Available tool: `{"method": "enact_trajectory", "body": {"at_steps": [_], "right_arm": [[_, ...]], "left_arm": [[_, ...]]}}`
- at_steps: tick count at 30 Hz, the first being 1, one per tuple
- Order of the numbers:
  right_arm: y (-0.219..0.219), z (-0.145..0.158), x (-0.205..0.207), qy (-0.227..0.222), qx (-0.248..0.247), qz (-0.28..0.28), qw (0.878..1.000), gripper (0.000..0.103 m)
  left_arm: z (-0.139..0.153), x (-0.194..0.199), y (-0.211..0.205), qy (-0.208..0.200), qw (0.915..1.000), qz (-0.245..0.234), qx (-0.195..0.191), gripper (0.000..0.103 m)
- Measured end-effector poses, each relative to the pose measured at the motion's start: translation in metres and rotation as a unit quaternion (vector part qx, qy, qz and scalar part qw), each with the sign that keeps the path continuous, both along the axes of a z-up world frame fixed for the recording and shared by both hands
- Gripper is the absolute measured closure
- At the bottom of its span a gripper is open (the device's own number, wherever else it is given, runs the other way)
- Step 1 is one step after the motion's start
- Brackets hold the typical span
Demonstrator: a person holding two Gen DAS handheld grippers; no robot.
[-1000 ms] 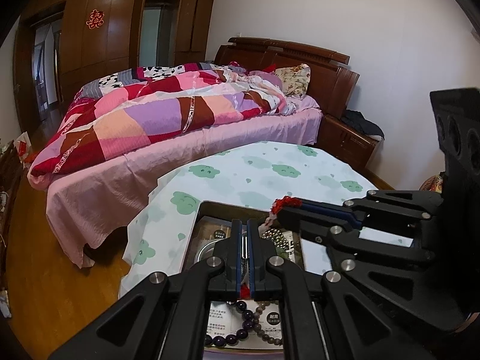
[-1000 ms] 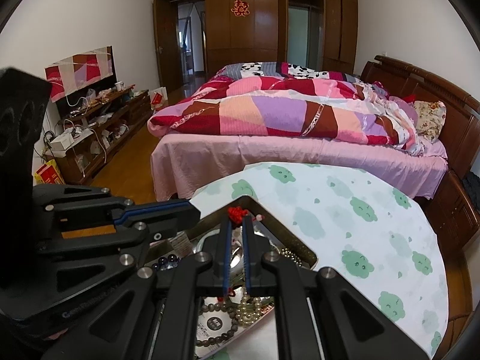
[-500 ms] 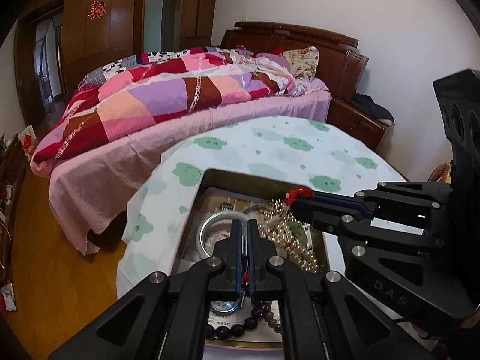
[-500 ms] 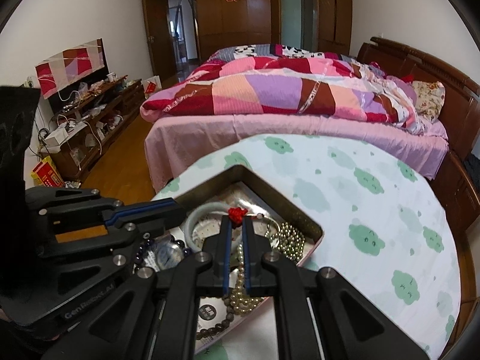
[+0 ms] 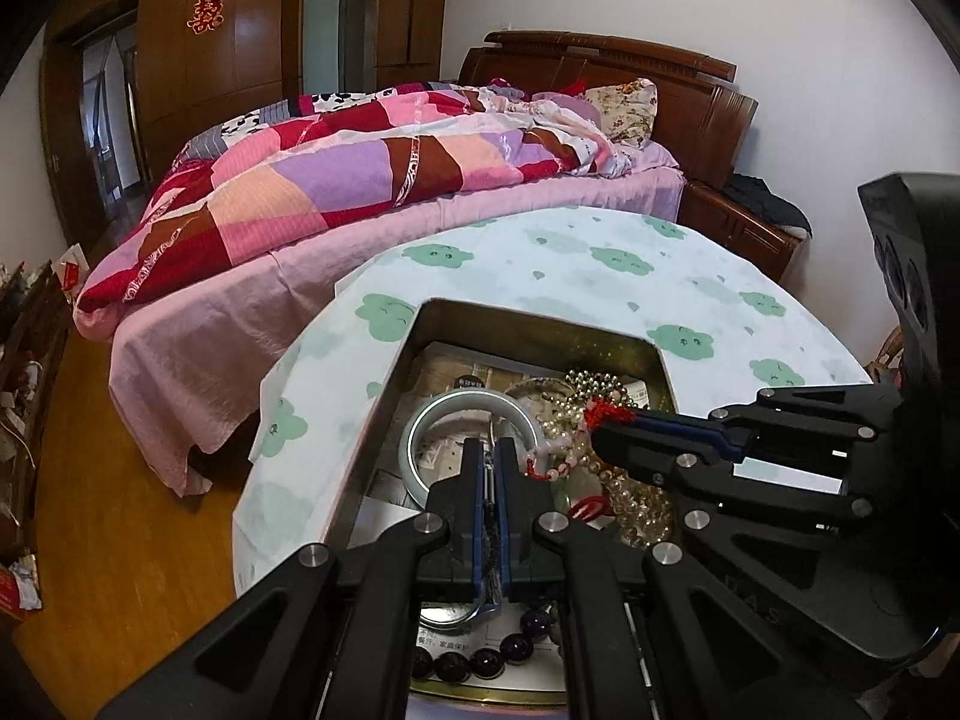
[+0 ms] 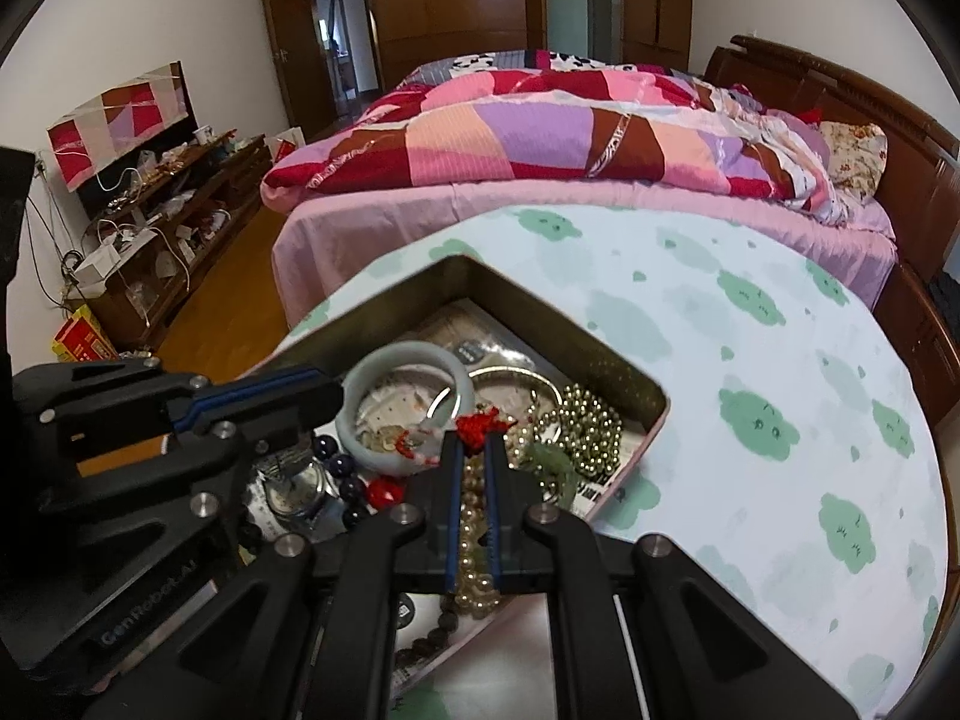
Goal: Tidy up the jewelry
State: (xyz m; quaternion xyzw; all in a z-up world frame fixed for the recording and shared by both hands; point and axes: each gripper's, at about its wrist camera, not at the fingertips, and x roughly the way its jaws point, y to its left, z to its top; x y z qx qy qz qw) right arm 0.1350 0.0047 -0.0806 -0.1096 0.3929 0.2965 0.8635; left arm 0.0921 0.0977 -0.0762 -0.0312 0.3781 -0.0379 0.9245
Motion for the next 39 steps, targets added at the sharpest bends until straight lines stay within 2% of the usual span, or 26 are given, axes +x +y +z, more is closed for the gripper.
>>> {"method": "enact_trajectory", "body": {"at_steps": [12,17,18,19,20,21,22,23,24,25,28,31,39], "right_arm": [[0.005,-0.008,0.0,0.002,-0.012,-0.002,1.0,0.094],[0.004,-0.008,-0.001,0.002,-0.012,0.0,1.0,0.092],[0.003,-0.007,-0.003,-0.002,-0.012,0.001,1.0,0.086],[0.001,-0.004,-0.006,-0.007,-0.016,-0.003,1.0,0.072],[-0.001,-0.002,-0.007,-0.011,-0.017,-0.008,1.0,0.067],[-0.007,0.002,-0.01,-0.016,-0.011,-0.014,1.0,0.059],[-0.016,0.008,-0.014,-0.019,-0.001,-0.023,1.0,0.055],[-0.022,0.013,-0.017,-0.023,0.008,-0.031,0.999,0.055],[-0.03,0.018,-0.021,-0.027,0.015,-0.041,0.999,0.052],[-0.038,0.025,-0.026,-0.032,0.024,-0.05,0.998,0.048],[-0.052,0.044,-0.042,-0.053,0.043,-0.064,0.996,0.035],[-0.057,0.062,-0.058,-0.078,0.054,-0.067,0.993,0.03],[-0.05,0.077,-0.074,-0.107,0.062,-0.055,0.991,0.028]], "left_arm": [[-0.01,0.001,-0.003,0.006,1.0,-0.002,-0.005,0.1],[-0.009,-0.002,-0.001,0.001,1.0,0.005,-0.008,0.096],[-0.007,-0.004,-0.001,-0.001,1.0,0.005,-0.007,0.091],[-0.002,-0.008,-0.002,-0.005,1.0,0.007,-0.002,0.087],[0.002,-0.011,-0.002,-0.01,0.9999,0.011,0.004,0.085],[0.01,-0.017,-0.002,-0.019,0.9996,0.017,0.009,0.074],[0.018,-0.022,-0.002,-0.029,0.9993,0.023,0.008,0.054],[0.024,-0.026,0.0,-0.038,0.9989,0.027,0.006,0.042],[0.034,-0.036,0.002,-0.061,0.9975,0.035,0.002,0.023],[0.04,-0.043,0.003,-0.078,0.9962,0.04,-0.001,0.02],[0.06,-0.056,0.004,-0.101,0.9934,0.054,0.0,0.02],[0.076,-0.066,0.006,-0.119,0.9899,0.076,0.013,0.02],[0.1,-0.081,0.016,-0.151,0.9837,0.098,0.011,0.02]]}}
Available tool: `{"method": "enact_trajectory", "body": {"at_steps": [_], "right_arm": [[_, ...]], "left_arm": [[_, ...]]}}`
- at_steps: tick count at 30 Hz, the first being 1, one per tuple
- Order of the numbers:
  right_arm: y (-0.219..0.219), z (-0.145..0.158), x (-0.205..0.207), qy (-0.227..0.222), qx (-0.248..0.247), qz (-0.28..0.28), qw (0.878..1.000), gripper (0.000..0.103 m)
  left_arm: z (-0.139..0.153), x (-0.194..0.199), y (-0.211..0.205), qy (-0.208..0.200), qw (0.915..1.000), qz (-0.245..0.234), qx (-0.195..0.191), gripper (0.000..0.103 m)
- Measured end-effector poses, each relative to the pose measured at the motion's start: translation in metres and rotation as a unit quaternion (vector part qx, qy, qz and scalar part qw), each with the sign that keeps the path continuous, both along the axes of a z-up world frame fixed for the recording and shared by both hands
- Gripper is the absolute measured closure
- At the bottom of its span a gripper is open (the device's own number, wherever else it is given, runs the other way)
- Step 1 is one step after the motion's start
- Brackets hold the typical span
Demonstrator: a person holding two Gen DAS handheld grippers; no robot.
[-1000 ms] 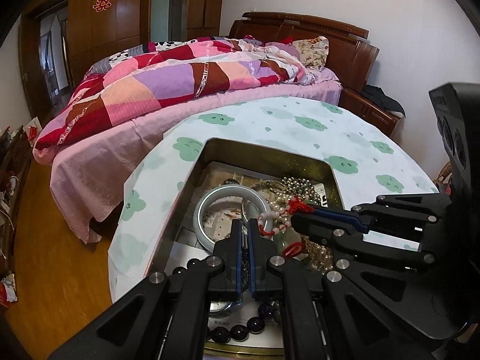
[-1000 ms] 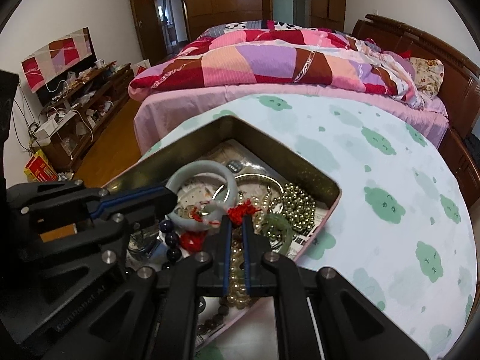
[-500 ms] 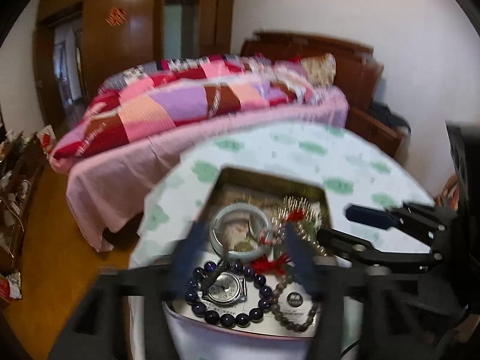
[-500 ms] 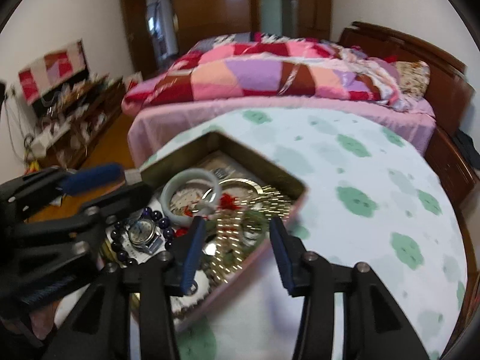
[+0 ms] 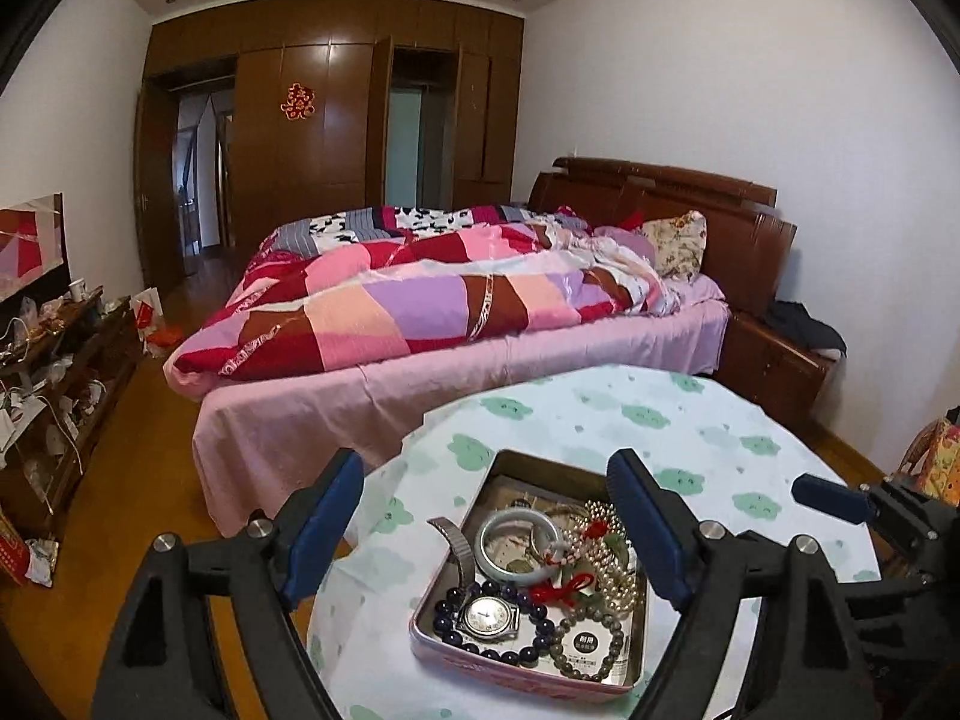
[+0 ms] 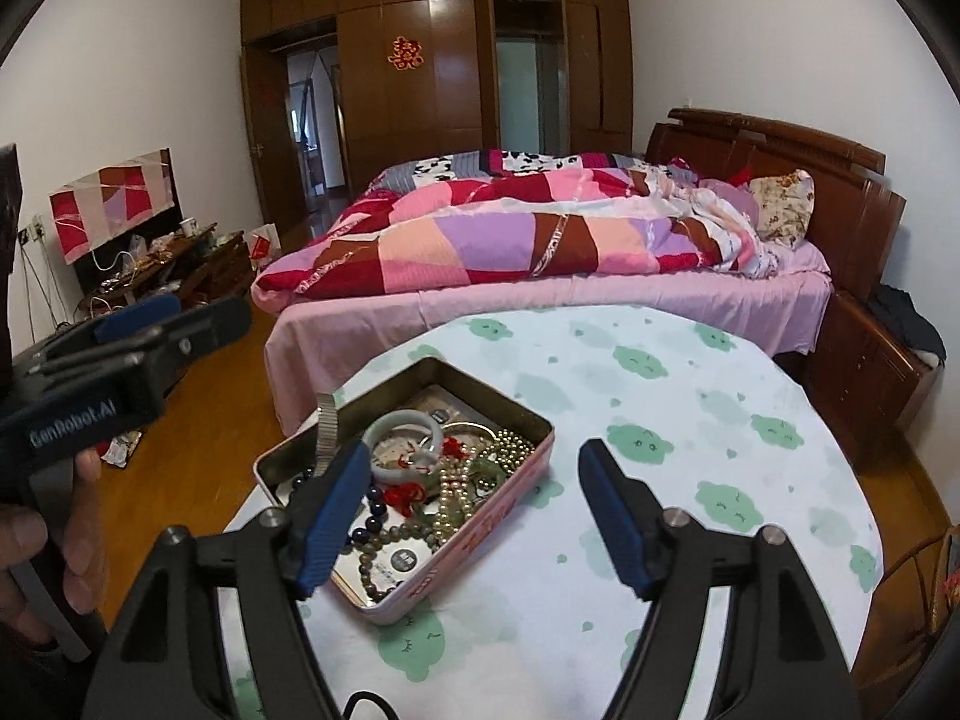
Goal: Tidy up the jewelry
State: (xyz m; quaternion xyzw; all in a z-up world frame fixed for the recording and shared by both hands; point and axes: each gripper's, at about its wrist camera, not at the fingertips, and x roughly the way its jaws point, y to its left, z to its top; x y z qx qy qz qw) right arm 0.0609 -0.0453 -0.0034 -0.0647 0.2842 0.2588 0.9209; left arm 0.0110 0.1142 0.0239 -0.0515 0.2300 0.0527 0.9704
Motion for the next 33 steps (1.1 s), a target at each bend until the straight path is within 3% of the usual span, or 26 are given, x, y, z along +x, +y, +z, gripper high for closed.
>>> {"method": "enact_trajectory", "body": {"at_steps": [33], "right_arm": [[-0.013,0.001,-0.001,-0.003,0.017,-0.006,1.0,0.026]], "left_arm": [[-0.005,0.002,-0.007,0.01,0.9999,0.001,0.012,0.02]]}}
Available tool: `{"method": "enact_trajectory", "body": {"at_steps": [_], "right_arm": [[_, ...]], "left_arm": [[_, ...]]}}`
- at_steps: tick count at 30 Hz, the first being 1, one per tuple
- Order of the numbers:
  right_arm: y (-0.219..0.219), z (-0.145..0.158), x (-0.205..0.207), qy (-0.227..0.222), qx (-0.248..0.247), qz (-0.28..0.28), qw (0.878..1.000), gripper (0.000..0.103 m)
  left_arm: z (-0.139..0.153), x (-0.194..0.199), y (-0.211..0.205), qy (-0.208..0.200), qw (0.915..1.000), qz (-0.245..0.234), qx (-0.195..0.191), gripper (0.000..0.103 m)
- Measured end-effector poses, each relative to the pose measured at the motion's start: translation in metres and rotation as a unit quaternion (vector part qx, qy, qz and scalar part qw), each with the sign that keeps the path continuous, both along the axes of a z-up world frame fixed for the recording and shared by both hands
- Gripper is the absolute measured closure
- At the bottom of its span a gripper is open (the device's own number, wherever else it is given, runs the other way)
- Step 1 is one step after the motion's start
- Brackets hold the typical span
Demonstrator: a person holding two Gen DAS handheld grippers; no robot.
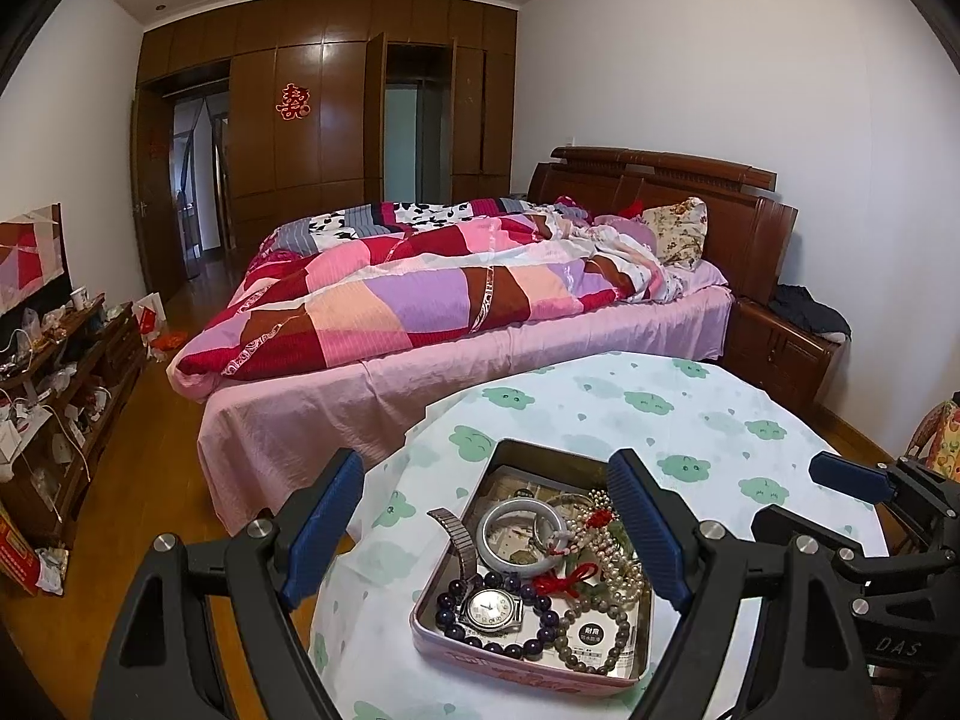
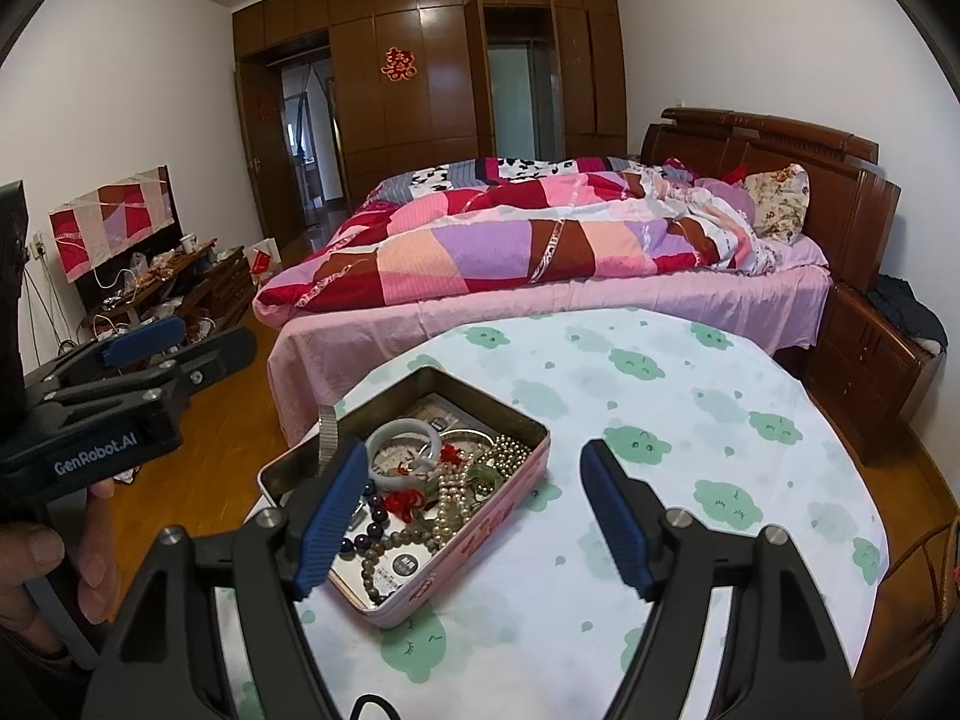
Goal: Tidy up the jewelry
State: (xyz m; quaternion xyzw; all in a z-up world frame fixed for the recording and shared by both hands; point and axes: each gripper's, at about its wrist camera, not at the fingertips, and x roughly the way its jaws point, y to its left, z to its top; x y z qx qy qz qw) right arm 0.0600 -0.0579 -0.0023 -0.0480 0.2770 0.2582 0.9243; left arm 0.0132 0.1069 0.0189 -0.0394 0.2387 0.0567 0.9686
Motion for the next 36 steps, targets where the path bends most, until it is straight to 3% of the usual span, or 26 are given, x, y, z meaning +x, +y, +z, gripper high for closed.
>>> {"method": "enact_trajectory", "body": {"at_steps": [36], "right_arm": [[0.001,-0.009,-0.004,0.004,0.001,0.0,1.0,0.025]], "left_arm": [[-0.01,-0.005,-0.005,0.009,0.9999,-0.01,-0.003,0.02]]}}
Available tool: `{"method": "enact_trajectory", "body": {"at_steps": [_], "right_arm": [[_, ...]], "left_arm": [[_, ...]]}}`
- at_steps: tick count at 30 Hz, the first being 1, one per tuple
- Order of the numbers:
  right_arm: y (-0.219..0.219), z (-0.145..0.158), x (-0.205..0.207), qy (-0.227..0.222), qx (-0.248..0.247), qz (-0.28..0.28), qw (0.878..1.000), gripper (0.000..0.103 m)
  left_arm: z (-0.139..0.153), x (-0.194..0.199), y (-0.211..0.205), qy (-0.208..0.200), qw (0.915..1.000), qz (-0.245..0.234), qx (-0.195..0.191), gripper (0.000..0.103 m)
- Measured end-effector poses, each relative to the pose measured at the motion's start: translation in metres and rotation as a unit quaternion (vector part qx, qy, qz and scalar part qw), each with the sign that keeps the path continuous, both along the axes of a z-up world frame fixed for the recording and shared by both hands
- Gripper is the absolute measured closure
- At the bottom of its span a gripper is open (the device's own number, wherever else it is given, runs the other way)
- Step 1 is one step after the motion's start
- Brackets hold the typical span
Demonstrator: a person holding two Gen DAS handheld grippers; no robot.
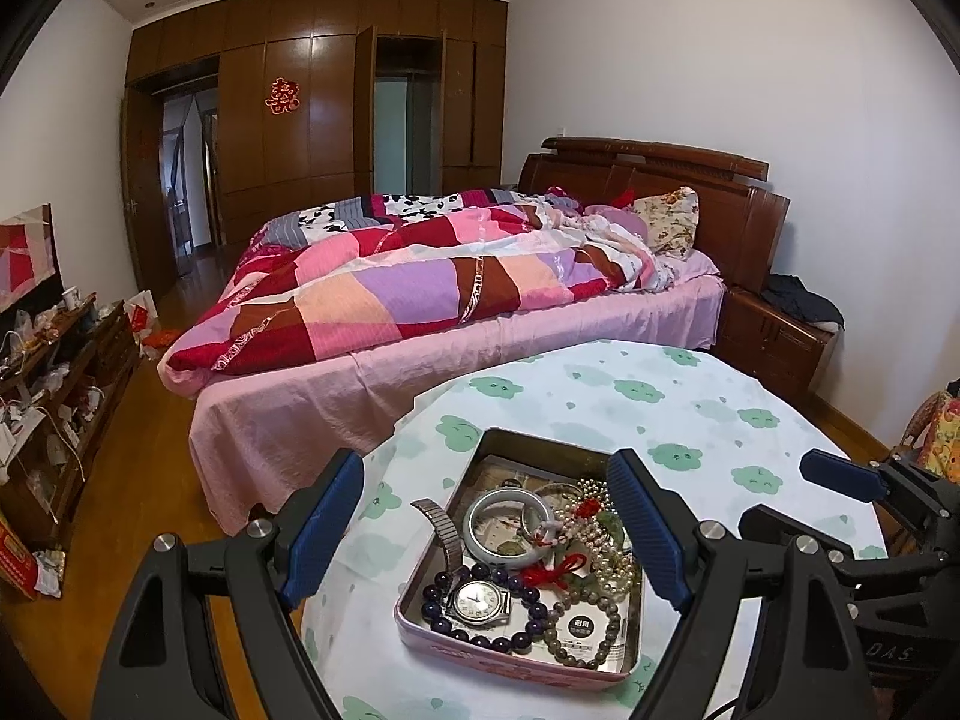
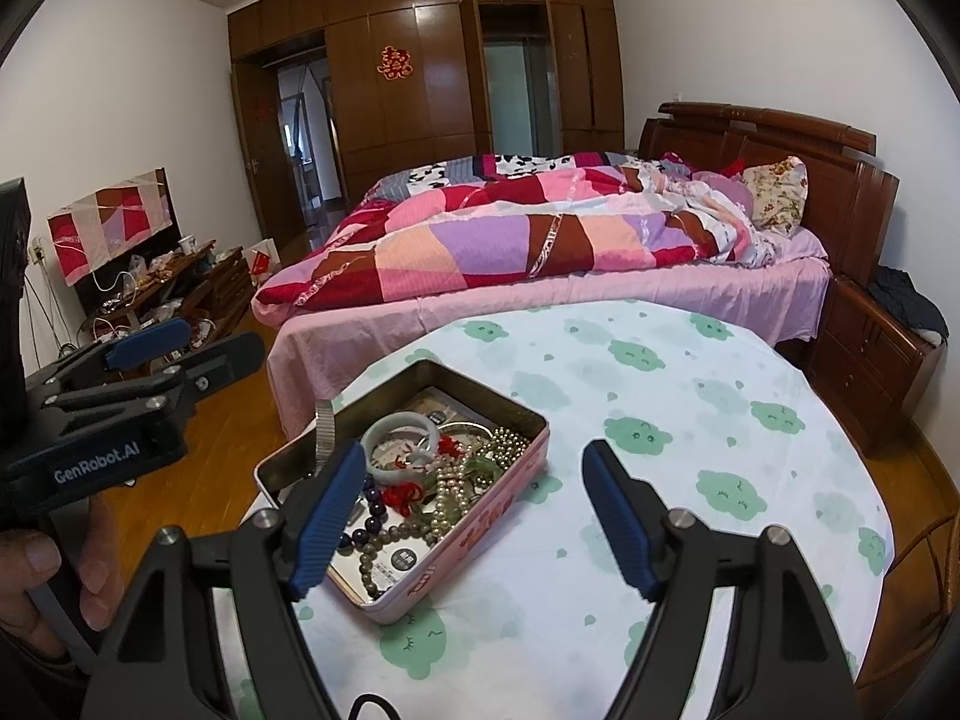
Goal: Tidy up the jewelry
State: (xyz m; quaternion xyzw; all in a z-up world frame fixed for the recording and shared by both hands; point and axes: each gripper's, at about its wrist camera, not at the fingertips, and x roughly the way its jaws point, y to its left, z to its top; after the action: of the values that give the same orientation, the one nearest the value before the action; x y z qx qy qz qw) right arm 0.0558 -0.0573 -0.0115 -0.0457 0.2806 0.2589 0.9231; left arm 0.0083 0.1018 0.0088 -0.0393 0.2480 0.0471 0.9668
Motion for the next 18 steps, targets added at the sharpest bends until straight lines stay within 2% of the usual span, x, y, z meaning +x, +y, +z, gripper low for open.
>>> {"method": "enact_trajectory", "body": {"at_steps": [8,18], "right_arm": [[-0.0008,-0.0005,0.0005,0.0,0.0,-0.001,1.0,0.025],[-0.0026,-0.0042,0.0001,0.002,0.0,-0.002,1.0,0.024]], "left_arm": [[0.0013,0.0065,-0.0002,0.01,0.9999,0.001,-0.002,0.02],[-0.0028,0.0084,-0.0042,0.015,0.9996,0.006,0.021,0.02]]}}
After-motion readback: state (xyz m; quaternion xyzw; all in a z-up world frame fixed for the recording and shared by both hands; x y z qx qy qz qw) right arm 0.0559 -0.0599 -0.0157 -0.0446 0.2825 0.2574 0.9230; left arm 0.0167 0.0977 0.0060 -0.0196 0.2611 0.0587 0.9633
